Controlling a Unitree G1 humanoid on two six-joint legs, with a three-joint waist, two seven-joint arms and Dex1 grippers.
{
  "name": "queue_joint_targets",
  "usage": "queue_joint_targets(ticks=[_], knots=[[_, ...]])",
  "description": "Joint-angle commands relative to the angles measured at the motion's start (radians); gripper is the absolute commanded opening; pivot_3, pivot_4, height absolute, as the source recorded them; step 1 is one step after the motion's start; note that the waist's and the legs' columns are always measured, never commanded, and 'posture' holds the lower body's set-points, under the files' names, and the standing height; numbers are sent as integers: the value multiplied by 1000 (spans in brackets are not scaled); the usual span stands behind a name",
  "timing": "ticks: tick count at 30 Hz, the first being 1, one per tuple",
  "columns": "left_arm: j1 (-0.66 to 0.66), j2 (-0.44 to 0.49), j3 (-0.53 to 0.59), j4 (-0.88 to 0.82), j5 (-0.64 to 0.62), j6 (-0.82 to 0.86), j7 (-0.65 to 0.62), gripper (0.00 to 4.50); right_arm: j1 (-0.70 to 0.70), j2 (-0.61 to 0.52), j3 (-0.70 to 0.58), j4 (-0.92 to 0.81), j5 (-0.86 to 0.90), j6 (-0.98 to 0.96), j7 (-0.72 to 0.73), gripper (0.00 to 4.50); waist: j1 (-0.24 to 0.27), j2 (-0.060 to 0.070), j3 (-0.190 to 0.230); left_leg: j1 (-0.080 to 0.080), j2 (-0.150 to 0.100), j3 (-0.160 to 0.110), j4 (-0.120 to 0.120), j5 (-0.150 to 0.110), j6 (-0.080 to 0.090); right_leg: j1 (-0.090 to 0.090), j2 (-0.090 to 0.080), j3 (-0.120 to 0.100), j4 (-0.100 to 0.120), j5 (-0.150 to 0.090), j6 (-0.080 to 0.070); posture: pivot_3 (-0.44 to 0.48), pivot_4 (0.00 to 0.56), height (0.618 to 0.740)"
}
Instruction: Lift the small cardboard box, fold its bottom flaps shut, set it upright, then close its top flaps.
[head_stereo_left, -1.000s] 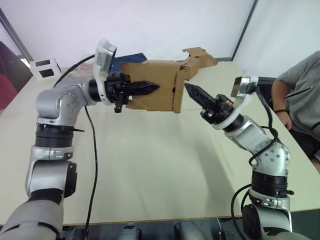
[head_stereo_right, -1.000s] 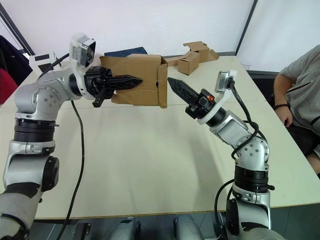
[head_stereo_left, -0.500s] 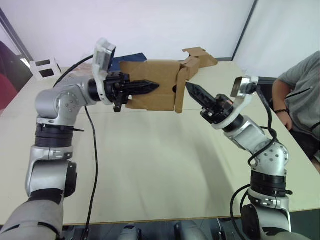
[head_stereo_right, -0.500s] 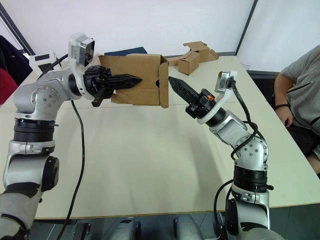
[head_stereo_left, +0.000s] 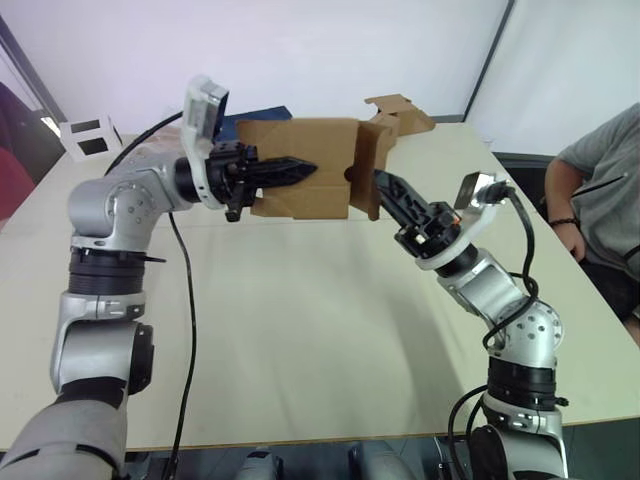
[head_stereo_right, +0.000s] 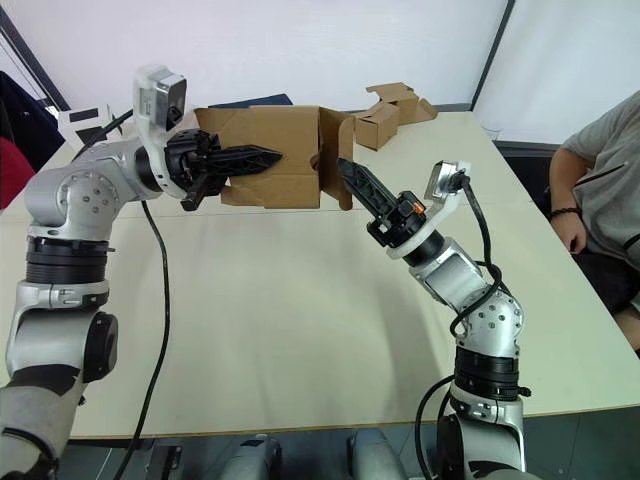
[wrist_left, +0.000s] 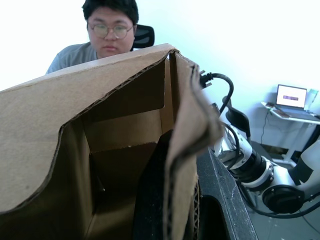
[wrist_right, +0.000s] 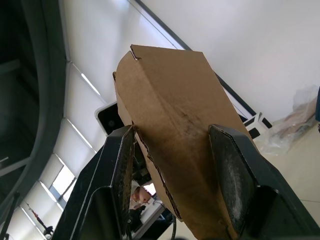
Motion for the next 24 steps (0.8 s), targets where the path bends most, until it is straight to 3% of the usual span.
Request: queue_joint_targets(ticks=[1,3,24], knots=[[-16,12,29,-15,-18,-4,-4,0,-9,23,6,-33,15,-30,-4,2177,-1,0,0,0,0,0,0,0,0,0,0,0,0,0,0,0,150,740],[-15,14,30,-19,-20,-1,-5,0,-8,27,10,-32,13,-36,-7,1763,-1,0,0,0,0,0,0,0,0,0,0,0,0,0,0,0,150,740],[12,8,23,-43,-18,-6,1,0,-48,53,37,-1,-50,-85,-12,1763,0,0,0,0,0,0,0,0,0,0,0,0,0,0,0,0,150,740]])
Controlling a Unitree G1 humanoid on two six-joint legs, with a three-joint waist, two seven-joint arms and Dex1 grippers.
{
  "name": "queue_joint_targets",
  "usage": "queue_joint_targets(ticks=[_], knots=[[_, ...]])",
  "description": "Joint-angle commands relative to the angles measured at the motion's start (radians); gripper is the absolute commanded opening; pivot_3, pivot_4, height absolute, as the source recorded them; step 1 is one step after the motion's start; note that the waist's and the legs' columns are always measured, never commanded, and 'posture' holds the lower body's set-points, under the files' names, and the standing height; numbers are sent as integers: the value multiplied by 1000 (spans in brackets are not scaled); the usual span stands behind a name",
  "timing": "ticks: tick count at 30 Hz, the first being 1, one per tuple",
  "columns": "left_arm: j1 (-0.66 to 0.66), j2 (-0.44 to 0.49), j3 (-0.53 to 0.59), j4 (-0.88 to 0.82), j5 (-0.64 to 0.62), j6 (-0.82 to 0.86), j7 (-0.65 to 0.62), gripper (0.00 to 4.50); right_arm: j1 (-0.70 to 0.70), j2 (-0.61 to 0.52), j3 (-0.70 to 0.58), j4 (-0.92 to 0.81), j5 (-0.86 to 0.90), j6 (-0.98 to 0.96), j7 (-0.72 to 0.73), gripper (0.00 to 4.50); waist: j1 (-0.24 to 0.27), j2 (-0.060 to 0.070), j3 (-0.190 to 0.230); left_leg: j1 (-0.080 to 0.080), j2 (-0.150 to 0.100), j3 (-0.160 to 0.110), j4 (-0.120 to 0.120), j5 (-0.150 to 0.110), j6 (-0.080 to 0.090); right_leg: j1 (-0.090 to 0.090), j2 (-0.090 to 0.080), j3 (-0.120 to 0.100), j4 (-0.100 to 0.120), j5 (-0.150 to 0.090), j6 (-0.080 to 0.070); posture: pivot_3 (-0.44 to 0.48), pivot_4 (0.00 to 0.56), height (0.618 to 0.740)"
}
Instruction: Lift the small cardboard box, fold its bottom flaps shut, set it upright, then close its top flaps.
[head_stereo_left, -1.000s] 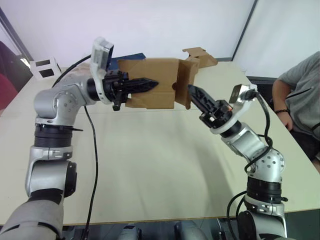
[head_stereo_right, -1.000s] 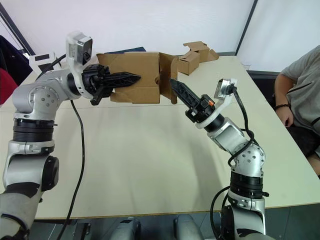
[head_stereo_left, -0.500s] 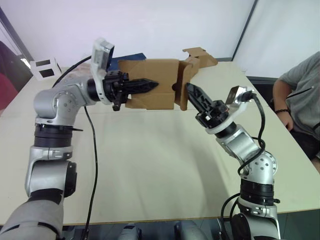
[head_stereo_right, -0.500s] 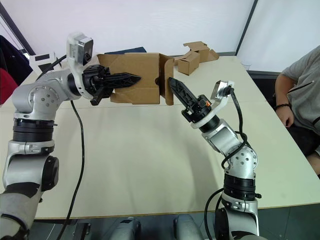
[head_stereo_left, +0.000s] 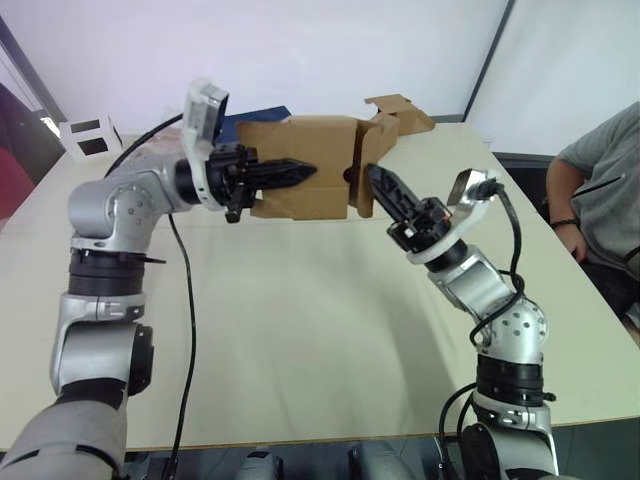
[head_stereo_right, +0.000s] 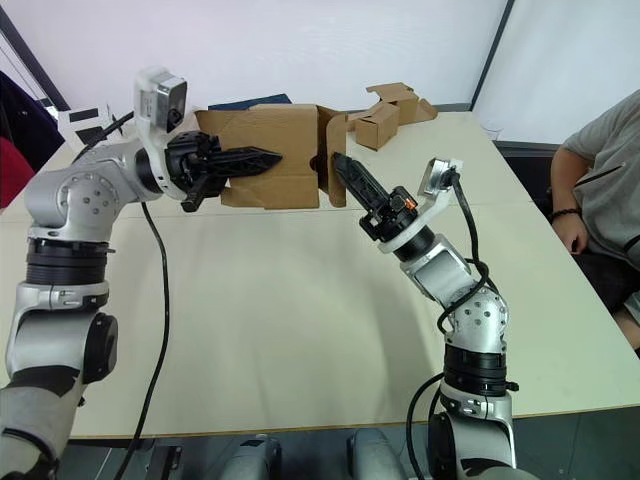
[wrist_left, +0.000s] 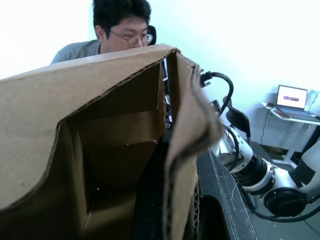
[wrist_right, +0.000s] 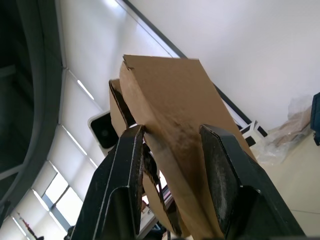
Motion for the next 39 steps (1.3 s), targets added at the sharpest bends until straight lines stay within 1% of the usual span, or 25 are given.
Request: queue_joint_targets(ticks=[1,8,15,22,26,32,36,39], knots=[[-5,6,21,-40,-16,-11,-3,0,-25,19,6,-24,10,-18,-5,1763,0,0,0,0,0,0,0,0,0,0,0,0,0,0,0,0,150,740],[-17,-14,20,-21,-11,-29,7,0,-12,46,53,-48,-12,-18,-10,1763,0,0,0,0,0,0,0,0,0,0,0,0,0,0,0,0,150,740],[-10,-23,19,-27,-14,-30,9,0,-15,60,61,-42,-32,-39,-19,1763,0,0,0,0,0,0,0,0,0,0,0,0,0,0,0,0,150,740],[-9,-29,22,-20,-9,-42,19,0,-19,80,67,-50,18,-20,-16,1763,0,0,0,0,0,0,0,0,-1,0,0,0,0,0,0,0,150,740],[-28,-38,34,20,7,-83,37,0,2,128,78,-64,73,-13,-44,1763,0,0,0,0,0,0,0,0,-1,0,0,0,0,0,0,0,150,740],[-34,-62,37,38,6,-101,50,0,26,194,109,-72,60,-26,-68,1763,1,0,0,0,0,0,0,0,-1,0,0,0,1,0,0,0,150,740],[-33,-67,38,39,9,-104,50,0,29,214,119,-71,31,-36,-77,1763,-1,0,0,0,0,0,0,0,-1,-1,0,0,1,0,0,0,150,740],[-43,-61,43,53,12,-107,46,0,46,201,107,-81,21,-41,-84,1763,0,0,0,0,0,0,0,0,-1,-1,0,0,1,0,0,0,150,740]])
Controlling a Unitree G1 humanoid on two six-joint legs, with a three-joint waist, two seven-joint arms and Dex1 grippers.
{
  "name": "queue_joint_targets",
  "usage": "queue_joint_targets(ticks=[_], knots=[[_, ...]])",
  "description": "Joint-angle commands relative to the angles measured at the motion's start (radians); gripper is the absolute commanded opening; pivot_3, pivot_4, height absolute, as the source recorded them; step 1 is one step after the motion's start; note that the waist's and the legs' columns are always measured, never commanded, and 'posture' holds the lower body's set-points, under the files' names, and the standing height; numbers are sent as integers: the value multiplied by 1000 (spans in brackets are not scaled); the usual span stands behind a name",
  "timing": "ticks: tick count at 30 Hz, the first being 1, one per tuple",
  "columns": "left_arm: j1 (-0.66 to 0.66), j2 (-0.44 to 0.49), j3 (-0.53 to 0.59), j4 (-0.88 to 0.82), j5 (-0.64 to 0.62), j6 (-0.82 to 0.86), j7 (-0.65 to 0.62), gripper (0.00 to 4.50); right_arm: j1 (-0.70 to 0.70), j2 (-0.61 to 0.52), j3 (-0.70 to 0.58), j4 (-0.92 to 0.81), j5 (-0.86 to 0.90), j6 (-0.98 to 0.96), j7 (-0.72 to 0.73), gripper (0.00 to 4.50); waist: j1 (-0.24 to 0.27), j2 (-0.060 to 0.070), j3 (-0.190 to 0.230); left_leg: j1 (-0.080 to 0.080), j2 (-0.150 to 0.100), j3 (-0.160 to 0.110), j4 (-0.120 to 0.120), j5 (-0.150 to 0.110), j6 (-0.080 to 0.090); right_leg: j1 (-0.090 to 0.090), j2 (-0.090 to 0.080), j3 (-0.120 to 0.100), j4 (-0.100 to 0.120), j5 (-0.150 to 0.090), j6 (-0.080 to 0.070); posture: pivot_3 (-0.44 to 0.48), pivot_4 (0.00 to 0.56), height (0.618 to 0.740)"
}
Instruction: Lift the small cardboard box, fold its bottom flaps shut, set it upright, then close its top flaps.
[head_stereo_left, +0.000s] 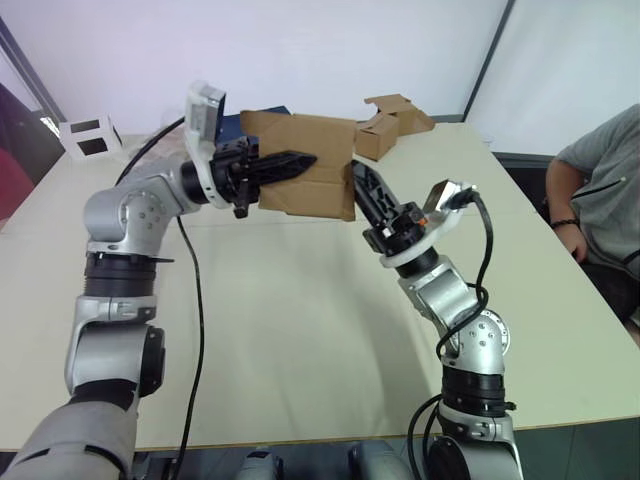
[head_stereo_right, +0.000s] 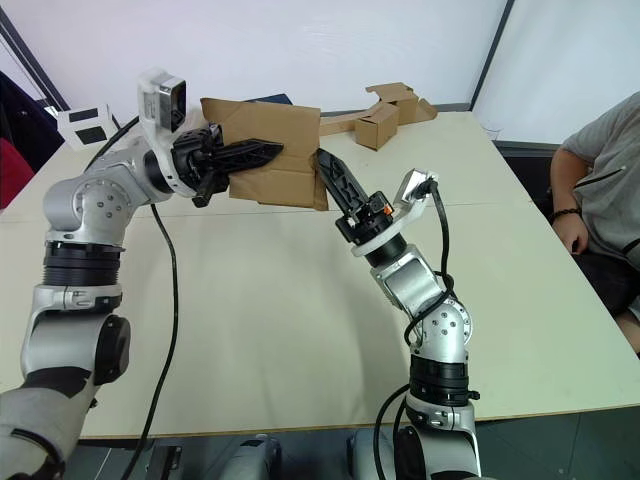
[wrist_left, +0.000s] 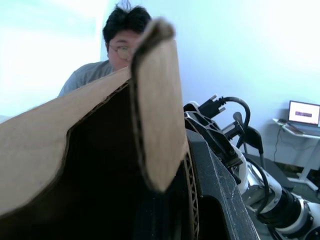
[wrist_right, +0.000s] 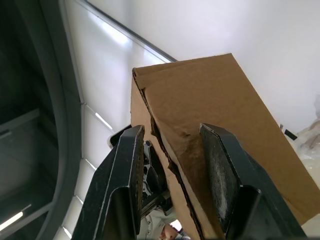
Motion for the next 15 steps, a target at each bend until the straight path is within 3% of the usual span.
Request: queue_joint_targets(ticks=[1,15], knots=[[-42,1,16,-2,1,-19,3,0,14,-3,44,-64,-6,15,-1,1763,0,0,0,0,0,0,0,0,0,0,0,0,0,0,0,0,150,740],[-43,5,21,-3,3,-11,8,0,99,-88,50,-118,-22,33,8,1763,1,0,0,0,0,0,0,0,0,0,0,0,0,0,0,0,150,740]])
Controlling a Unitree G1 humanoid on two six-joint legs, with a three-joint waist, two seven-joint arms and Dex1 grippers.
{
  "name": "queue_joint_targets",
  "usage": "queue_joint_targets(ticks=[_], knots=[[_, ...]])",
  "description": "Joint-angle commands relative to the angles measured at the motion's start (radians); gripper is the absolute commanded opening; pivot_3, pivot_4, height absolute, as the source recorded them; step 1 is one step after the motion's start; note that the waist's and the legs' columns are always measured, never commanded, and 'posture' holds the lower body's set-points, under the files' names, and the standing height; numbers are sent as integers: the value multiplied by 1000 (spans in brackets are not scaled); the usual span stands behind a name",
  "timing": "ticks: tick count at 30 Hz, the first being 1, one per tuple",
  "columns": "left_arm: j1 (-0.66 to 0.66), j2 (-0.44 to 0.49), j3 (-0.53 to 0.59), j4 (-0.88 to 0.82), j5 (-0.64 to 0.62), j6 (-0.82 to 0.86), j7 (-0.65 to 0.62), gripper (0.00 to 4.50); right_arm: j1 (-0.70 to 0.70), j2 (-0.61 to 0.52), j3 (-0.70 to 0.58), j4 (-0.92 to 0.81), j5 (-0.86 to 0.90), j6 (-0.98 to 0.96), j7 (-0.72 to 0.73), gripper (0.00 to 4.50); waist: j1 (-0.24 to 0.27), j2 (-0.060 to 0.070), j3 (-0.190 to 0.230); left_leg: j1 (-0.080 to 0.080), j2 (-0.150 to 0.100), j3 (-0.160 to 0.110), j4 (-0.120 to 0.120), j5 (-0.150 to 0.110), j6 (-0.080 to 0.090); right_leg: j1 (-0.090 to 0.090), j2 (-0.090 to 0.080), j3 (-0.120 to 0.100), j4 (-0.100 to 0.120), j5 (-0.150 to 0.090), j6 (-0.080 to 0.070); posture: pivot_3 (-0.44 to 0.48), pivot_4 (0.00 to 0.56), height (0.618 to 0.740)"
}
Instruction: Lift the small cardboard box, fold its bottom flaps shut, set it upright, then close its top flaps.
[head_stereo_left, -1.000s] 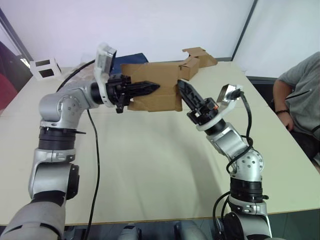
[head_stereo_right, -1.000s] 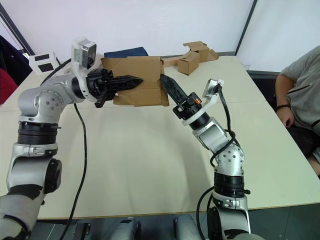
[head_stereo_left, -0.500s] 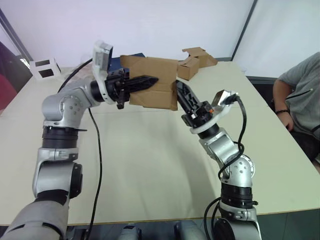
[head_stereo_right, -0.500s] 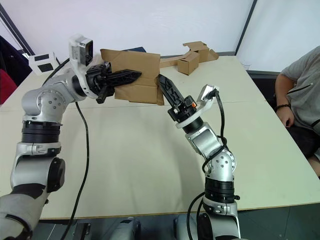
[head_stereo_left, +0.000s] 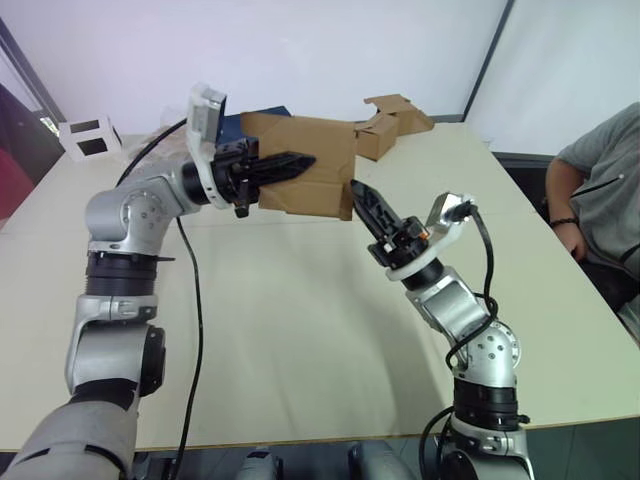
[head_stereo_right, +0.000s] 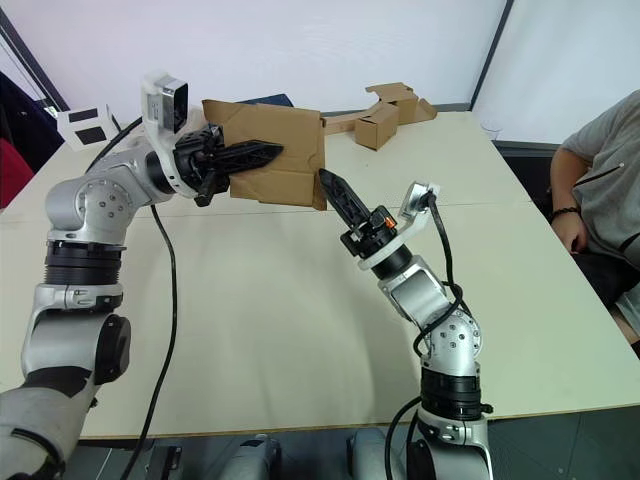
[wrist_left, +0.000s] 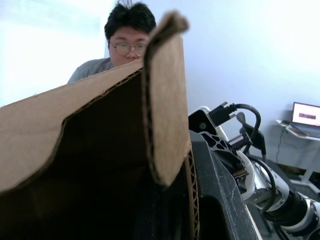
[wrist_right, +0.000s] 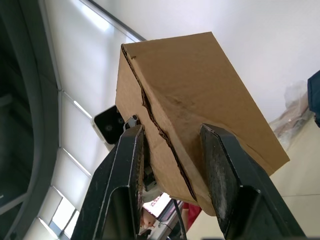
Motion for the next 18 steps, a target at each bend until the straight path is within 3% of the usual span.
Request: queue_joint_targets(ticks=[1,18], knots=[[-40,4,21,-22,-8,-11,7,0,16,-11,37,-59,1,19,15,1763,0,0,0,0,0,0,0,0,0,0,0,0,0,0,0,0,150,740],[-42,3,20,-27,-16,5,11,0,-17,29,38,-4,-57,-29,7,1763,-1,0,0,0,0,0,0,0,0,0,0,0,0,0,0,0,150,740]])
